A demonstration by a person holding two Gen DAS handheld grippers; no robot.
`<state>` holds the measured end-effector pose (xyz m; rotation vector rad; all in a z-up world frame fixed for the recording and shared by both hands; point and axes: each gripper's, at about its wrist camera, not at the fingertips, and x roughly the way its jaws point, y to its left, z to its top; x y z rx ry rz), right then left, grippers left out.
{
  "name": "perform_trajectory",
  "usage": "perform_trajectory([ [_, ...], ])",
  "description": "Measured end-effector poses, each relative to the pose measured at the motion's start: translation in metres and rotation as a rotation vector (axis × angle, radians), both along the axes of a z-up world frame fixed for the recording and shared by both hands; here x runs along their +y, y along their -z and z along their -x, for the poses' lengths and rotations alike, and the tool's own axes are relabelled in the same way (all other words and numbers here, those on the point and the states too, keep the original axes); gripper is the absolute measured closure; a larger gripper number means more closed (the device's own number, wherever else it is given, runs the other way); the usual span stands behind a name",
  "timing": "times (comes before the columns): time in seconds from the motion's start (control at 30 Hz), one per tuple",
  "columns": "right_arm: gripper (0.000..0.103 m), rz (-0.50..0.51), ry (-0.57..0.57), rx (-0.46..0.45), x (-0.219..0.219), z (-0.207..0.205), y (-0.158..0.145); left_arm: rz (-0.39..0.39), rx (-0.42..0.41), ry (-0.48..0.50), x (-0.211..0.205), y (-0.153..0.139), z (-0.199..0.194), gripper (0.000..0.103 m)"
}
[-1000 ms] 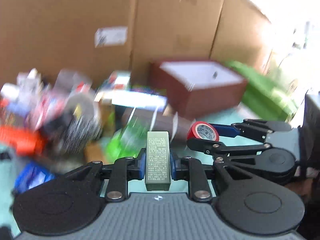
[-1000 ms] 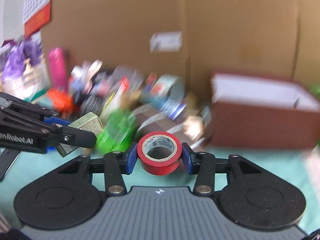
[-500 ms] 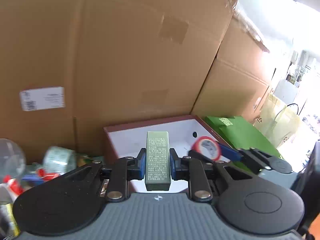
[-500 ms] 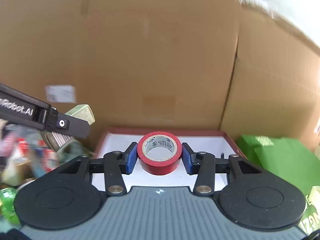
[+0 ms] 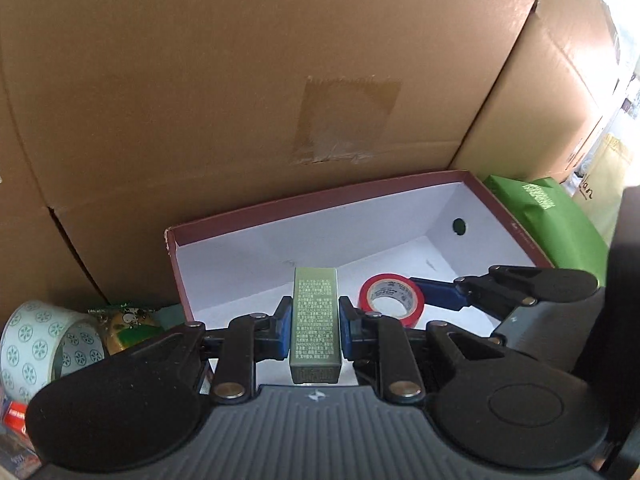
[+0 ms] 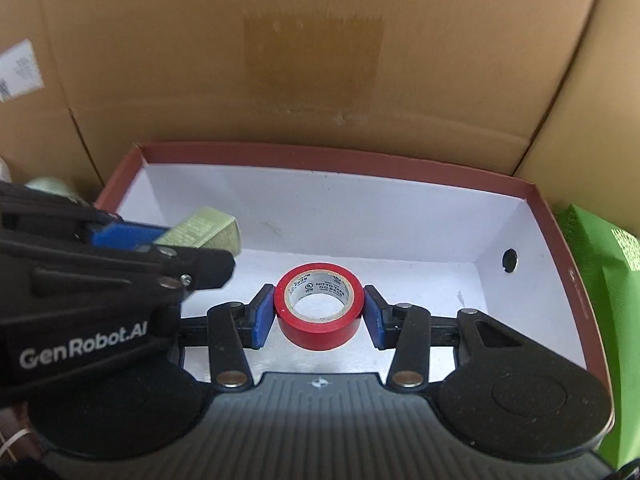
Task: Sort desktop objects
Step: 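Open the left tool releasing the box while the right tool releases the tape, then withdraw both tools from the shoebox back toward the pile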
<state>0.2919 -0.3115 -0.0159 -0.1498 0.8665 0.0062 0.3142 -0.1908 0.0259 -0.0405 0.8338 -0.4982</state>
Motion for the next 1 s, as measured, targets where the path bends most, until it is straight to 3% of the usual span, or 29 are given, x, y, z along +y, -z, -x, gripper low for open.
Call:
perform_trajectory([
  [0.13, 0.057, 0.017, 0.005, 0.021, 0.003, -0.01, 0.007, -0.025, -0.015, 0.002, 0.0, 0.002, -0.009, 0.08],
  [0.17, 0.056, 0.011, 0.005, 0.026, 0.004, -0.011, 0.008, -0.025, -0.018, 0.009, 0.0, 0.002, -0.009, 0.076],
  [0.3, 0.036, 0.012, -0.017, 0.025, 0.008, -0.006, 0.008, 0.02, -0.054, 0.018, 0.008, -0.005, -0.007, 0.022],
  [0.4, 0.022, 0.037, -0.013, -0.011, 0.01, 0.004, 0.001, 0.063, -0.061, 0.013, 0.015, -0.012, -0.003, 0.01],
  [0.47, 0.015, 0.058, -0.007, -0.044, 0.013, 0.012, -0.005, 0.077, -0.072, 0.019, 0.018, -0.015, 0.002, 0.01],
  [0.73, 0.014, 0.104, -0.006, -0.088, 0.024, 0.042, -0.019, 0.06, -0.15, 0.029, 0.017, -0.028, 0.031, 0.009],
  [1.0, 0.009, 0.074, 0.031, -0.198, 0.027, 0.091, -0.042, 0.045, -0.277, 0.007, 0.032, -0.046, 0.091, 0.007],
])
